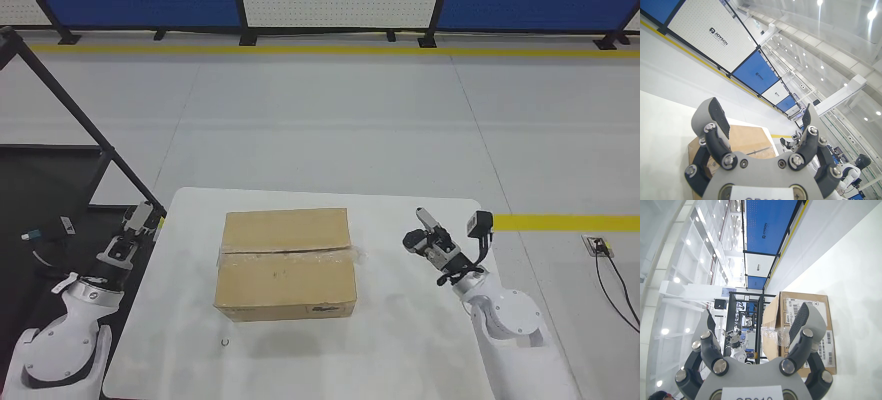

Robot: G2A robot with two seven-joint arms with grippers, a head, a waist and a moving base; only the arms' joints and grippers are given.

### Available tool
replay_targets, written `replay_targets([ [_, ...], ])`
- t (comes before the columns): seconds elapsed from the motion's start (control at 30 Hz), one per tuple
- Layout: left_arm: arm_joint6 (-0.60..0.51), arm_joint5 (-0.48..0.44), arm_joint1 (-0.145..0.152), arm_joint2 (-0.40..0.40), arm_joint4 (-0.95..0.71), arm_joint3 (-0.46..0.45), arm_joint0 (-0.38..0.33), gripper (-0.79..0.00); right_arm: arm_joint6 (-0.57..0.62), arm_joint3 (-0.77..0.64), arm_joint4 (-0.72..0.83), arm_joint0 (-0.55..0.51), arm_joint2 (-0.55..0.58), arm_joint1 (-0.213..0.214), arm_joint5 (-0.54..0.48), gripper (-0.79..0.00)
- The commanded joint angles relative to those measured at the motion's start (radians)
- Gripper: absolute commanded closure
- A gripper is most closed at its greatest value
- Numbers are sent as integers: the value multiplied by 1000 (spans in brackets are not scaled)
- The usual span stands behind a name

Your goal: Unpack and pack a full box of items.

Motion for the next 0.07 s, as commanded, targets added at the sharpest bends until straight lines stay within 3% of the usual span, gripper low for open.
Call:
replay_targets([
  [0.0, 0, 0, 0, 0, 0, 0, 0, -785, 0, 0, 0, 0, 0, 0, 0, -784],
  [0.03, 0, 0, 0, 0, 0, 0, 0, -784, 0, 0, 0, 0, 0, 0, 0, -785],
])
